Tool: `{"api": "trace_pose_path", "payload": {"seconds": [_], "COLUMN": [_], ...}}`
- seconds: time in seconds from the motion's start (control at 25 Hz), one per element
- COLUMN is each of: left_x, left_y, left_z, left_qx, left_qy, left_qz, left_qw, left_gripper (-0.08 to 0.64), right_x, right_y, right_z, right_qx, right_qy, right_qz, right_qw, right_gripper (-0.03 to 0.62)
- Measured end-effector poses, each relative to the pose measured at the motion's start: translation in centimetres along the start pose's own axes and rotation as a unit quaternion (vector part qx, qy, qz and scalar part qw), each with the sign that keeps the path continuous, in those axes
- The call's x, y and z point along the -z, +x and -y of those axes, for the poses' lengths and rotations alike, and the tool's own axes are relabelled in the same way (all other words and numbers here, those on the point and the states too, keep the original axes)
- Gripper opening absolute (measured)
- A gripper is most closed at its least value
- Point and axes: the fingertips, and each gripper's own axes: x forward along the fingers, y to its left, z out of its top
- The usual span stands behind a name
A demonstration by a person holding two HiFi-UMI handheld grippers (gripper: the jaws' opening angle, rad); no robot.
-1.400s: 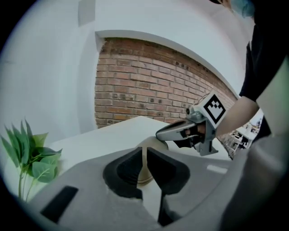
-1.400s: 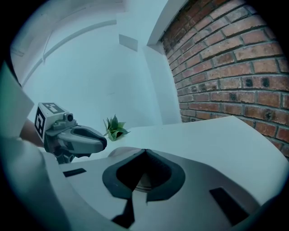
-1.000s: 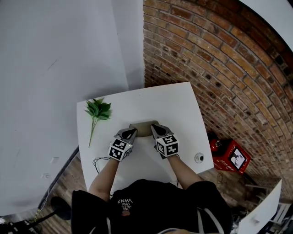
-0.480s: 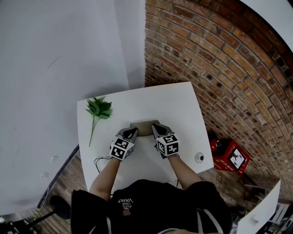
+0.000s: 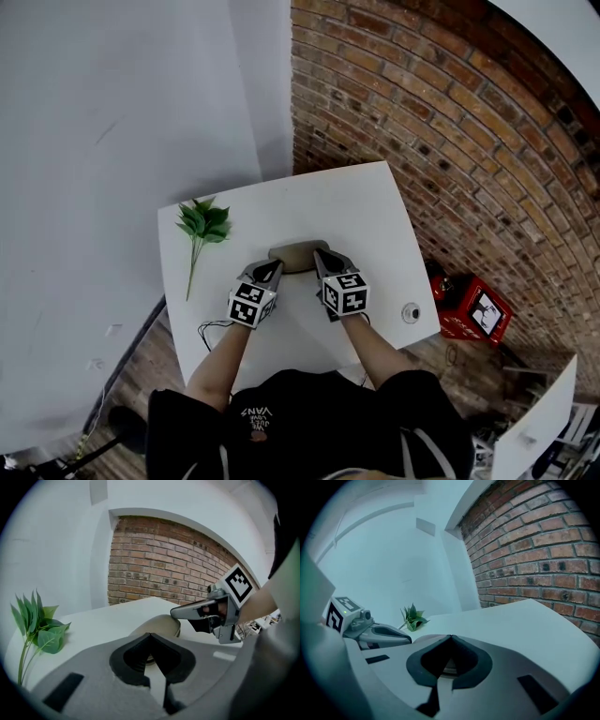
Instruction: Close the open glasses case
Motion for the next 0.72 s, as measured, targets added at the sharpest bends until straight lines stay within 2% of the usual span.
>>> {"api": "trace_pose_path", "payload": {"seconds": [0.32, 0.72], "left_x": [0.1, 2.0], "left_y": [-0.9, 0.0], "left_z": [-0.4, -1.0], "left_qx": [0.015, 0.028], "left_qy": [0.002, 0.017], "left_qz": [-0.01, -0.058], "left_qw": [0.9998, 0.9978], "left_gripper": [0.011, 0.009], "right_x": [1.0, 2.6], "right_y": [-0.8, -0.7], "right_z": [-0.5, -0.5], "right_qx": [0.016, 0.039], "right_qy": [0.002, -0.001], "right_qz": [-0.015, -0.043], "right_qw": [1.0, 0.998], "right_gripper": [0.0, 0.0]}}
